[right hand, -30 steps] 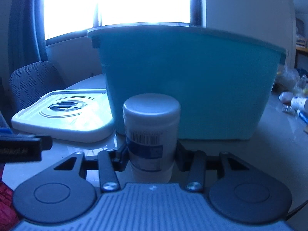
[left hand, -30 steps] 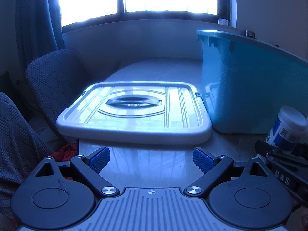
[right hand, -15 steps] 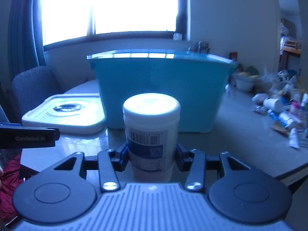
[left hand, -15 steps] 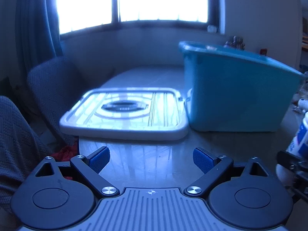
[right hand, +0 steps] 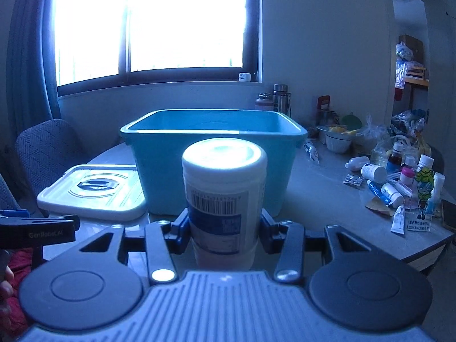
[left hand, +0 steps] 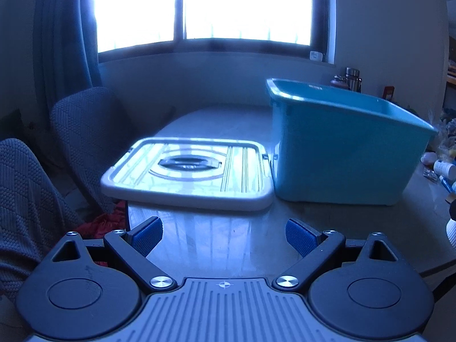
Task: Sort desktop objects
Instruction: 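Lift and carry the white pill bottle over the teal bin with the right tool, then open the right gripper to drop the pill bottle into the bin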
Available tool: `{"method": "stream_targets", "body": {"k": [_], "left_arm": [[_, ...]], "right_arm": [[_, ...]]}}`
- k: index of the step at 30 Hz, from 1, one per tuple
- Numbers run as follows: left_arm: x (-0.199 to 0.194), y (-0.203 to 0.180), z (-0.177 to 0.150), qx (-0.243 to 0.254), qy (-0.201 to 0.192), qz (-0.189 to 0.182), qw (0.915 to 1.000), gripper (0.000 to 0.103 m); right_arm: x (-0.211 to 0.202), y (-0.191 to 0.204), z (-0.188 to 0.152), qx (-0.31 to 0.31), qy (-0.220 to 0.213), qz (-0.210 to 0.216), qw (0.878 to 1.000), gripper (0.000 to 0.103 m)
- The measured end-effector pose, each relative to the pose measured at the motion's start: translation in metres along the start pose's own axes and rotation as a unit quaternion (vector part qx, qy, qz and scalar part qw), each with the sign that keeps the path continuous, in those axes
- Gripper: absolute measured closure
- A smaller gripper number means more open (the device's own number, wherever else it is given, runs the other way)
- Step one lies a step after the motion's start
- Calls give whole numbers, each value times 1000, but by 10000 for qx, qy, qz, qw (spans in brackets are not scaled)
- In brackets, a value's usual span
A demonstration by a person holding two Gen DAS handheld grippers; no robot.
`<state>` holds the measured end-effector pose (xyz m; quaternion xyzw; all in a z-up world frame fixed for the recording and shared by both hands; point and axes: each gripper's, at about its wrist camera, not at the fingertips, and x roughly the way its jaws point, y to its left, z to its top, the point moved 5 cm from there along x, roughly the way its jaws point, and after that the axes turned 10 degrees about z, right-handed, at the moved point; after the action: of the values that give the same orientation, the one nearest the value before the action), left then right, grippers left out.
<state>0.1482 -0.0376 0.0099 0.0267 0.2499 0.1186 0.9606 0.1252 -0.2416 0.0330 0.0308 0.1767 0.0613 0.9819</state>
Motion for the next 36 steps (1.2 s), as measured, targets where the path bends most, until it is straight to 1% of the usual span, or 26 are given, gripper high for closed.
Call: {"method": "stream_targets", "body": {"k": [3,8,16,22,28,32,36], "left_arm": [[-2,-3,10,105,-133,75,9998,8],[4,-8,24,235,-182,98,9995,8],[21,-8,51,174,-105,101,9997,8],[40,-10,69,244,-11,35,9997,8],[68,-6,89,235,180,-23,9996,8],[84,-6,95,254,270,-123,9992,8],[97,-9,95,391,326,-255,9984,8]], "right_arm": [[0,-3,10,-48,-73,34,10000,55],[7,-4,29,-11,-153,135,9998,55],[23,0,61,-157,-362,225,9990,55],[49,-4,86,-88,-426,190,9989,55],[79,-1,112,-94,-465,118,9988,55],[100,-1,125,-82,-473,54,9988,55],[125,2,132,-74,-425,5,9991,55]]}}
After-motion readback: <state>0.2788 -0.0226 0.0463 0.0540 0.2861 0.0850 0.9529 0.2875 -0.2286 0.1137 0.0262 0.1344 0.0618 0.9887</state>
